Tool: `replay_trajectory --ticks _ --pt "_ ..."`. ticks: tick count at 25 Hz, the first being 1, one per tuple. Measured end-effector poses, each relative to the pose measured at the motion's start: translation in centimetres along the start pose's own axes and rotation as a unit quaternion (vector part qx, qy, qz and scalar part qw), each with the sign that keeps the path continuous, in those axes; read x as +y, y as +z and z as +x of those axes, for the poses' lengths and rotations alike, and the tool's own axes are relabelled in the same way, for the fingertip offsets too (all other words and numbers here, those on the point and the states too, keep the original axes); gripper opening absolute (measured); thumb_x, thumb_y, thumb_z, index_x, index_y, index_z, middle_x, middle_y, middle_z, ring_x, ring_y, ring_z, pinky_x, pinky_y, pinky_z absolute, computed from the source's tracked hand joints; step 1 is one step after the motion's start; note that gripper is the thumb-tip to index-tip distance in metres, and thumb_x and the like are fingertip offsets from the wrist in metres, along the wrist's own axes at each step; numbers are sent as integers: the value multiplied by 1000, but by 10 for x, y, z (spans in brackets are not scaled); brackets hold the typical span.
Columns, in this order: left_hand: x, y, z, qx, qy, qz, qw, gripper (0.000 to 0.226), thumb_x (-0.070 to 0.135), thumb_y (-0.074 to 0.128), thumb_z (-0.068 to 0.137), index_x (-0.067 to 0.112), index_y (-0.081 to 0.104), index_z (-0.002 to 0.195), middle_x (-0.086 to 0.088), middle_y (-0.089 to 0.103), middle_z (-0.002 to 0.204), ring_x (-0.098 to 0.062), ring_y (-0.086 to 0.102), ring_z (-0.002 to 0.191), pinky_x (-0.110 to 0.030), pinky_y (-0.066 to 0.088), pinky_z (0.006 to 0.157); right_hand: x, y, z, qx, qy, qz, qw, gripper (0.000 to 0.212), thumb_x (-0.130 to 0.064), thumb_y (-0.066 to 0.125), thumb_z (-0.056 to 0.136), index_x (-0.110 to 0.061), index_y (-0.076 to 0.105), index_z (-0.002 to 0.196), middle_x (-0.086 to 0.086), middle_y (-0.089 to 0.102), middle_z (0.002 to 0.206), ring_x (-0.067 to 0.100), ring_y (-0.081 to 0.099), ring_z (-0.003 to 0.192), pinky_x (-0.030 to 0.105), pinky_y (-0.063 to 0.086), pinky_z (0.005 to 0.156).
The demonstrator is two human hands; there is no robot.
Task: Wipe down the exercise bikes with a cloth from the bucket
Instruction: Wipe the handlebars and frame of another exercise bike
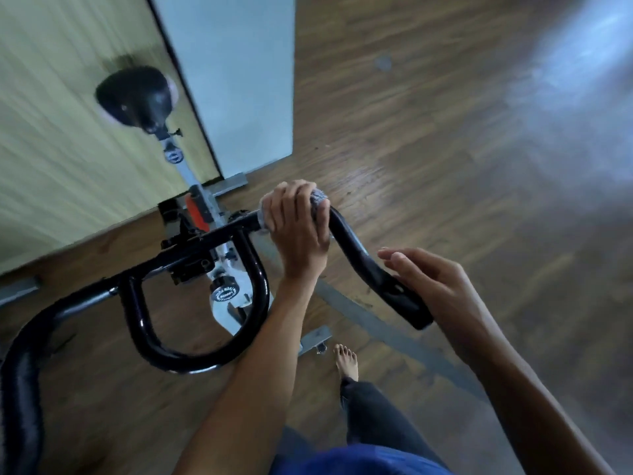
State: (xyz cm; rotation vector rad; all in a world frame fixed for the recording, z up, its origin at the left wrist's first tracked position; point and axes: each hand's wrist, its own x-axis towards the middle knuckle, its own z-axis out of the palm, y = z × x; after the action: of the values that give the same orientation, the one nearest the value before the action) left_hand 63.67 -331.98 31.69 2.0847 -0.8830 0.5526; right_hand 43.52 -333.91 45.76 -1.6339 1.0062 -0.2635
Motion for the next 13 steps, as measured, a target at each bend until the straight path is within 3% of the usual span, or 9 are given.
replay_trajectory --ticks 2,4,7,10,13 --pt "0 1 -3 -3 6 -39 999 46 32 31 105 6 68 112 -10 67 118 -33 56 119 -53 36 107 2 16 -18 86 -42 -62 993 17 -28 60 99 -27 77 103 -10 75 94 6 70 88 22 54 77" --pt "-4 3 -6 17 18 -64 998 44 29 30 105 8 68 112 -8 67 118 -31 56 120 -53 34 109 9 39 -23 198 -91 -125 968 15 -27 63 96 -24 77 93 -11 73 85 7 68 80 23 53 72" --pt "-12 14 -17 38 70 -82 993 42 29 33 102 10 67 116 -8 65 121 -29 52 123 -49 27 114 22 58 -16 340 -123 -101 927 21 -23 62 98 -21 76 83 -9 72 74 11 66 66 25 51 60" --pt "-4 22 -33 22 114 -194 974 50 32 28 103 2 65 118 -15 62 123 -32 47 127 -51 21 116 29 63 -12 384 -158 -70 907 25 -22 57 101 -17 76 86 -10 74 77 6 68 67 10 48 58" --pt "-3 21 -31 -13 156 -300 941 49 28 26 102 0 64 117 -18 62 123 -34 48 127 -52 21 116 34 67 -7 429 -184 -59 882 28 -27 52 101 -14 74 89 -11 74 80 4 70 74 11 49 65"
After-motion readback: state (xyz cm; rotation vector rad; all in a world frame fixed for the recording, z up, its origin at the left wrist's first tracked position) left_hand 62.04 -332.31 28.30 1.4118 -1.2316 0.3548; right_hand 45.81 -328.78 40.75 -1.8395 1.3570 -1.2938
